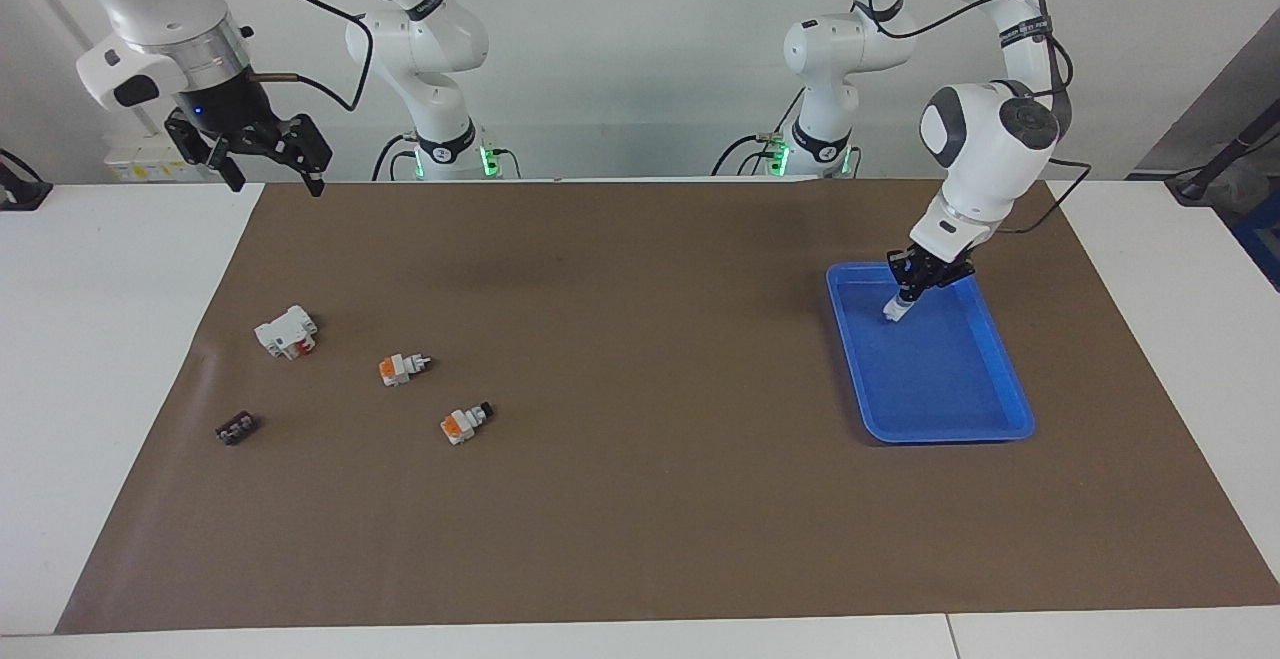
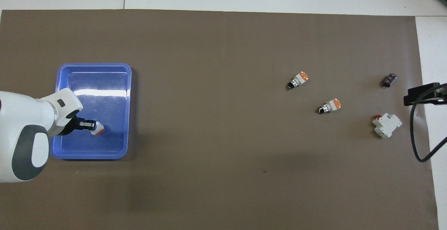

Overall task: Turn and place switch with both arms
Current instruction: 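Lower the switch into the blue tray and open the left gripper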

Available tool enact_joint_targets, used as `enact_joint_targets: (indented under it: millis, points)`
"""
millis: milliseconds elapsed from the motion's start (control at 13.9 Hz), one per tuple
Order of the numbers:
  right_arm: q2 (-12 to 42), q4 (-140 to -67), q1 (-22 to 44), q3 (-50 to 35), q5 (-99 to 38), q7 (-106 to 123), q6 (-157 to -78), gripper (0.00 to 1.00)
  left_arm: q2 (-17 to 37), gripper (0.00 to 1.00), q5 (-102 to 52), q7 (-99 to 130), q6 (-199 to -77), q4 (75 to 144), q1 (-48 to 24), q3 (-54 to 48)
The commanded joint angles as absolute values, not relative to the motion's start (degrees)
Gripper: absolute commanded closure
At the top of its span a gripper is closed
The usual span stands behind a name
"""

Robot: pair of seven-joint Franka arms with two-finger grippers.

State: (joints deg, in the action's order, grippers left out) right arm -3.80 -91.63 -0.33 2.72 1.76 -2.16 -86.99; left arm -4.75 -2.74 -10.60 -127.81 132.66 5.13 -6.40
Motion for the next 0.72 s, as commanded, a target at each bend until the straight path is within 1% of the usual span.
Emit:
enact_joint_targets:
  millis: [0, 72, 144, 216, 361, 505, 649]
  points:
    - [-4.4, -92.8, -0.4, 2.4, 1.4, -3.3, -87.3, 0.0, -5.6, 1.0, -1.7, -12.7, -130.1, 135.1, 6.0, -6.9]
    - [-4.5, -93.1, -0.4, 2.4, 1.4, -3.6, -87.3, 0.0, -5.6, 1.0, -1.7, -12.7, -130.3, 135.2, 5.9, -6.9]
    - [-4.6, -93.1, -0.4, 2.4, 1.2, -3.7, -87.2, 0.0, -5.6, 0.78, -1.7, -12.8, -129.9, 135.1, 5.9, -6.9]
    - [-4.6, -93.1, -0.4, 2.4, 1.1, -3.7, -87.1, 0.0, -5.6, 0.58, -1.7, -12.8, -129.5, 135.1, 5.9, -6.9]
    - [-4.7, -93.6, -0.4, 2.4, 1.1, -3.9, -86.8, 0.0, -5.5, 0.42, -1.7, -13.7, -128.8, 134.2, 6.0, -6.9]
    - [-5.4, -94.5, -0.4, 2.4, 1.1, -3.7, -86.7, 0.0, -4.1, 0.38, -1.6, -13.6, -125.3, 130.5, 5.6, -6.9]
    - [-5.4, -94.5, -0.4, 2.4, 1.1, -3.7, -87.0, 0.0, -1.9, 0.38, -1.6, -13.3, -119.1, 123.7, 4.6, -6.9]
